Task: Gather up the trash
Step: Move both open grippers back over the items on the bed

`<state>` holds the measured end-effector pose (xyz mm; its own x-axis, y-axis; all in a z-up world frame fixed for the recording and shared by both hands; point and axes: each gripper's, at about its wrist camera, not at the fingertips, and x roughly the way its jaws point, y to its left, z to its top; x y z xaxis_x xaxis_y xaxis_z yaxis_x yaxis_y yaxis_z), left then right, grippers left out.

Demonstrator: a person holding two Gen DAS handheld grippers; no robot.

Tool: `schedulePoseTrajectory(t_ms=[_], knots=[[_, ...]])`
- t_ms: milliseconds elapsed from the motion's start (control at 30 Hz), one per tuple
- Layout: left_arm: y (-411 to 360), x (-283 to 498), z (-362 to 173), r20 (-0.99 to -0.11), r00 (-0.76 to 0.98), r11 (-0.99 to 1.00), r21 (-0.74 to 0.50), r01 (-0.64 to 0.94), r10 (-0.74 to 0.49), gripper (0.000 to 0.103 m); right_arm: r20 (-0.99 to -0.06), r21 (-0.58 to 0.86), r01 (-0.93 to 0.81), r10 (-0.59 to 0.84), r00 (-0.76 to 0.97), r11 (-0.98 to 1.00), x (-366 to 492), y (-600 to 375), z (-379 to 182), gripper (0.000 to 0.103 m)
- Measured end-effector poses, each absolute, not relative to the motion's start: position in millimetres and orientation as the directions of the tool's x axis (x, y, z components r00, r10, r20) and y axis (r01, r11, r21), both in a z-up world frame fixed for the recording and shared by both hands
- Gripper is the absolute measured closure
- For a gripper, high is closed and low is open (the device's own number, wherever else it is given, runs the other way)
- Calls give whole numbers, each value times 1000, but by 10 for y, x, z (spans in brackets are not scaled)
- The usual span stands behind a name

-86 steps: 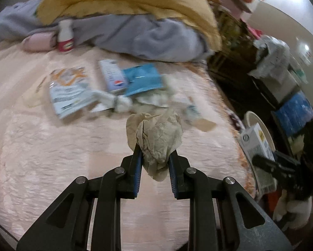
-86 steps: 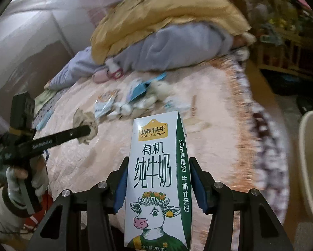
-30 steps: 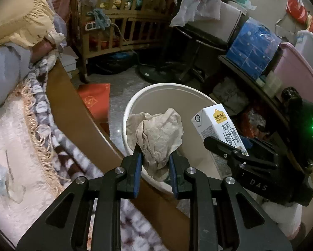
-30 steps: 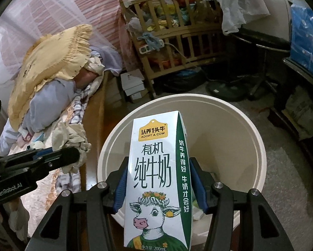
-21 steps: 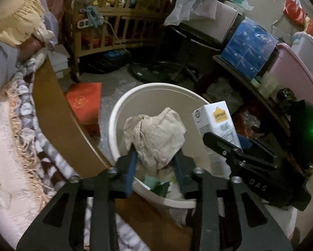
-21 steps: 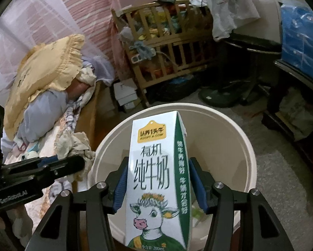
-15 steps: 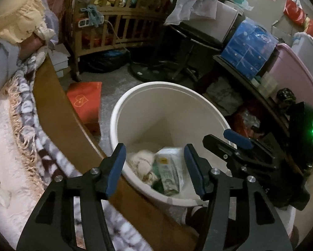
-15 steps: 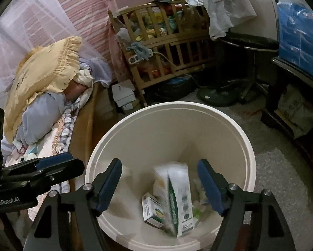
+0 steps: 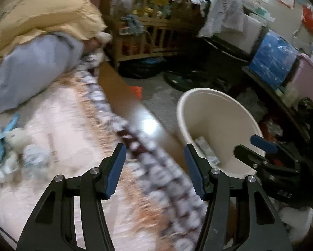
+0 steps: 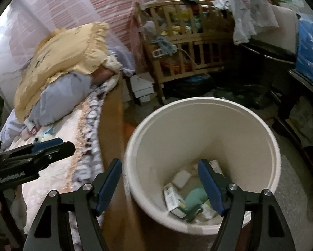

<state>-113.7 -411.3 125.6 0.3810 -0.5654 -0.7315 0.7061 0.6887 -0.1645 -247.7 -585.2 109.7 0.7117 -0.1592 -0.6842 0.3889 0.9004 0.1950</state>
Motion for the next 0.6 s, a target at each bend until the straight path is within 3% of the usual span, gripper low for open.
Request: schedulePoseTrajectory(t_ms=[367, 600], knots=[[-3182, -1060, 1298, -692, 545, 785, -51, 617, -474, 47, -680, 201, 265, -60, 731, 943, -2214, -5033, 1222, 30], [-2515, -985, 1217, -693, 587, 840, -49, 540, -418, 47, -692, 192, 175, 7, 722, 966, -1974, -4553, 1236, 30]])
